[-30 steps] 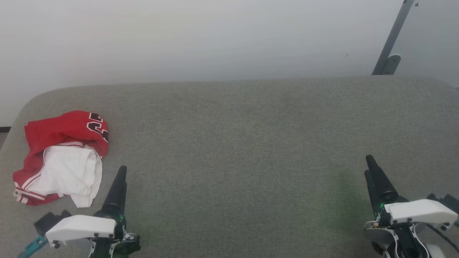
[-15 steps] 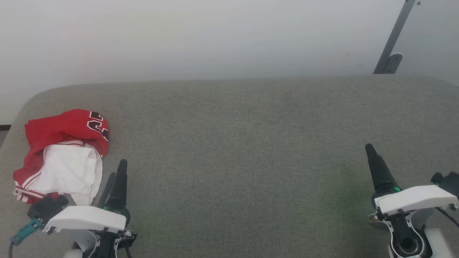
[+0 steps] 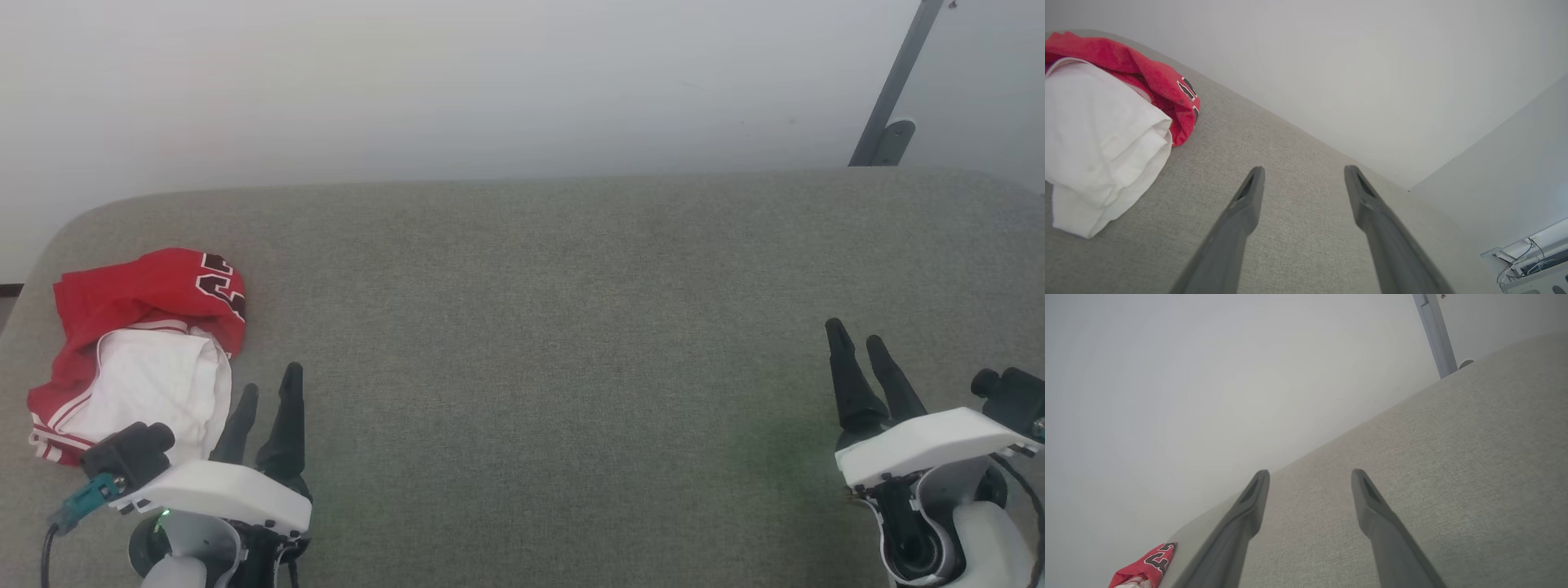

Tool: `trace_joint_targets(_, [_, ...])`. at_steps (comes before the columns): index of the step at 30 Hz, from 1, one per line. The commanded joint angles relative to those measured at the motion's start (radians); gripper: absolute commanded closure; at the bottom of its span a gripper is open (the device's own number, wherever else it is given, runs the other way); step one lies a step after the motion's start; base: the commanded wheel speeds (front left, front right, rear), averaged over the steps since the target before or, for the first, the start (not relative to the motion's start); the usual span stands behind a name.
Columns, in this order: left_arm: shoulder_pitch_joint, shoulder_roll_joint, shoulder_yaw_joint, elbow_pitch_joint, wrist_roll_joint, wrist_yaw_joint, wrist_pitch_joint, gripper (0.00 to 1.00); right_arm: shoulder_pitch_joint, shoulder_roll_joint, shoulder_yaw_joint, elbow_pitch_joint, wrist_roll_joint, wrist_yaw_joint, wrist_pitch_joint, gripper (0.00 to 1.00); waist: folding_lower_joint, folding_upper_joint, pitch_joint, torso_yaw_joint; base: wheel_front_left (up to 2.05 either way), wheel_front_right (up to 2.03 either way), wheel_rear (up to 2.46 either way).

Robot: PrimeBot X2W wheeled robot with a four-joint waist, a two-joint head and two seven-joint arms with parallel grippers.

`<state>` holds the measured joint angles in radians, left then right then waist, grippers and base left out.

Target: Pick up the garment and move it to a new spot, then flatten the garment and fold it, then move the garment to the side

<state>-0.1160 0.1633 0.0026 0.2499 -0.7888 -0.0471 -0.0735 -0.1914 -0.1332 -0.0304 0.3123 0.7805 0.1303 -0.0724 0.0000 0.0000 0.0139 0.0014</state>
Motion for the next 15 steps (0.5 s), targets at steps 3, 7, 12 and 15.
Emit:
trace_joint_targets(3, [-0.031, 0.019, -0.011, -0.007, 0.059, 0.007, -0.018, 0.0, -0.038, -0.008, 0.0, 0.003, -0.084, 0.0, -0.019, 0.0, 0.0, 0.0, -0.001, -0.001, 0.0, 0.0, 0.0])
trace_joint_targets(7, [-0.032, 0.031, -0.018, -0.009, 0.107, 0.011, -0.031, 0.0, -0.047, -0.007, -0.007, 0.021, -0.154, 0.0, -0.032, 0.0, 0.0, 0.0, -0.002, -0.001, 0.0, 0.0, 0.0])
trace_joint_targets(12, [-0.031, 0.041, -0.029, -0.015, 0.168, 0.018, -0.046, 0.0, -0.058, -0.009, -0.009, 0.038, -0.234, 0.0, -0.047, 0.0, 0.0, 0.0, -0.004, -0.001, 0.0, 0.0, 0.0])
trace_joint_targets(15, [-0.028, 0.044, -0.033, -0.017, 0.189, 0.022, -0.051, 0.0, -0.062, -0.01, -0.007, 0.043, -0.264, 0.0, -0.053, 0.0, 0.0, 0.0, -0.005, -0.002, 0.0, 0.0, 0.0])
